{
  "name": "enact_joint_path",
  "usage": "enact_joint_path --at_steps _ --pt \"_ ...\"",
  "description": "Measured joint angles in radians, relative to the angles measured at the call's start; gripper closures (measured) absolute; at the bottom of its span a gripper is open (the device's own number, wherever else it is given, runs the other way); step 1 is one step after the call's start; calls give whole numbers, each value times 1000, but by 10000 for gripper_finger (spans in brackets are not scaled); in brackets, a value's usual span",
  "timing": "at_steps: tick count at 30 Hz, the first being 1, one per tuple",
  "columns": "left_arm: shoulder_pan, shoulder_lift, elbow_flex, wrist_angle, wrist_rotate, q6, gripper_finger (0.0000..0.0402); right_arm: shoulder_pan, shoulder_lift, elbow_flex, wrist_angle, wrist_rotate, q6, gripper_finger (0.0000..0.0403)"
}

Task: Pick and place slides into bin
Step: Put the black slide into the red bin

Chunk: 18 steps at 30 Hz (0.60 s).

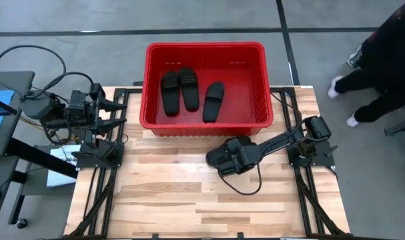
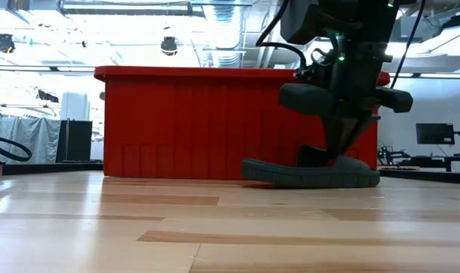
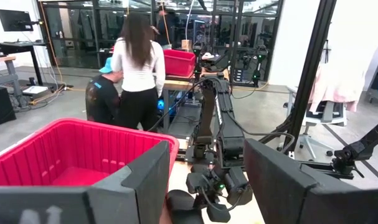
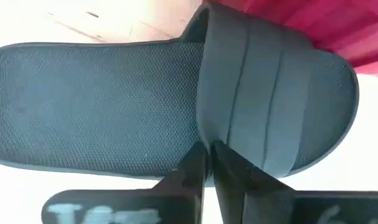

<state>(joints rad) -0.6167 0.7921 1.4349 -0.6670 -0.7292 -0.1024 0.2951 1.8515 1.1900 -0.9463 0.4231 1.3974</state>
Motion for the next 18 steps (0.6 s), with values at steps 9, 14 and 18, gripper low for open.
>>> enact_joint_path --at_steps 9,14,18 --pt "0 0 0 0 0 -14 205 48 0 -1 3 -24 48 400" --pt "0 0 0 0 0 -15 205 117 3 0 8 -68 108 402" --pt "0 0 0 0 0 -18 205 162 3 31 2 -78 143 402"
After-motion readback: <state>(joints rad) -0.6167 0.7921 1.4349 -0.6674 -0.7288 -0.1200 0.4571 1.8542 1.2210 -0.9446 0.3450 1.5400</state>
